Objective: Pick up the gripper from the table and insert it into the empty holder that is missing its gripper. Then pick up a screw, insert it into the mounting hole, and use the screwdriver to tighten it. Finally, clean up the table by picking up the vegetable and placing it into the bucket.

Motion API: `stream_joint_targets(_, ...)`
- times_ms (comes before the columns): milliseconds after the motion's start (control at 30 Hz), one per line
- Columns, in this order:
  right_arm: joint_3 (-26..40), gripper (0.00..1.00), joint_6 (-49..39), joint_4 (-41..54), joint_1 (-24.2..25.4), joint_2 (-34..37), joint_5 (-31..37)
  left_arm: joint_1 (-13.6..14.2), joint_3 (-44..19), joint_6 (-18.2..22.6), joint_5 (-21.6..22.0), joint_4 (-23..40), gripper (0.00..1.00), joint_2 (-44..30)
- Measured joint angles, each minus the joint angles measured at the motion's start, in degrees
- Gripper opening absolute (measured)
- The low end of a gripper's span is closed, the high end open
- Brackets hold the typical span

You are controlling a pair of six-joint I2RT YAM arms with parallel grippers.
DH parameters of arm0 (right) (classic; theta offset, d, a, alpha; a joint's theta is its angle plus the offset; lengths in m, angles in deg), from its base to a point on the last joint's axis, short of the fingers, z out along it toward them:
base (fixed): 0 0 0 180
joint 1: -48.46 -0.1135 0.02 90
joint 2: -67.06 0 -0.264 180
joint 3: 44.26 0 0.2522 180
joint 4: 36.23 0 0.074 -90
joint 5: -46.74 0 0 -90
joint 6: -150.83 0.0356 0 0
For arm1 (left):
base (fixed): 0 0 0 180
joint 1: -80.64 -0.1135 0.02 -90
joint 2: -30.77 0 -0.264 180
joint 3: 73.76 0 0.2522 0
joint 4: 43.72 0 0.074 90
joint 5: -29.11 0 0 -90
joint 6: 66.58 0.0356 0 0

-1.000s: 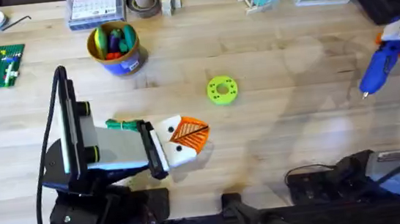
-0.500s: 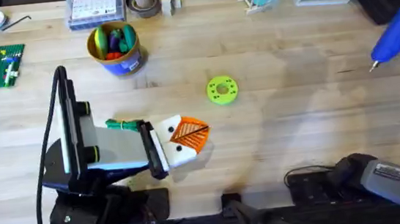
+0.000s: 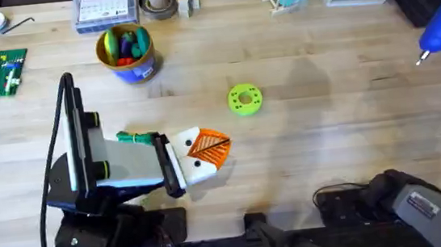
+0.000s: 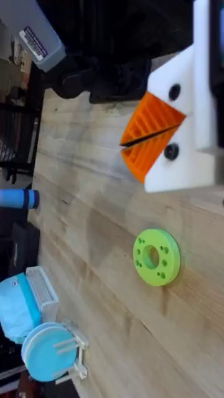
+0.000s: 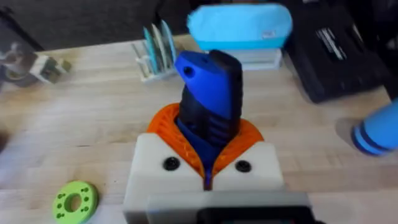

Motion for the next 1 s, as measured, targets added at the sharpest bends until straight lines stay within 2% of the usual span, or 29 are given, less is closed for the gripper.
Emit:
stream_joint_targets(100, -6.90, 0.020, -0.34, -5.19, -0.01, -4.92, -4.15, 0.00, 0.00, 0.00, 0.00, 0.00, 0.015, 0.00)
stream_joint_targets(233, -21.00, 0.020, 2.17, -18.15, -2.13, -8.84, -11.40, 0.00, 0.00, 0.00, 0.00, 0.01, 0.015, -0.01)
stream_joint_targets(367, -33.16, 0.020, 5.68, -33.07, -9.13, -10.03, -16.96, 0.00, 0.00, -0.01, -0.02, -0.01, 0.015, 0.00)
stream_joint_targets(467, -38.04, 0.020, 7.29, -42.19, -16.60, -10.59, -19.16, 0.00, 0.00, 0.00, -0.03, 0.01, 0.015, -0.02)
stream_joint_targets(733, -40.17, 0.020, 9.57, -65.90, -38.97, -7.62, -18.18, 0.00, 0.00, 0.00, -0.02, -0.02, 0.015, 0.00)
stream_joint_targets(867, -40.17, 0.020, 11.61, -76.86, -46.21, -4.32, -16.77, 0.00, 0.00, 0.00, -0.02, 0.01, 0.015, -0.02)
stream_joint_targets(1000, -40.19, 0.020, 13.73, -84.77, -51.00, -0.56, -16.10, 0.00, 0.00, 0.00, -0.02, 0.01, 0.015, -0.01)
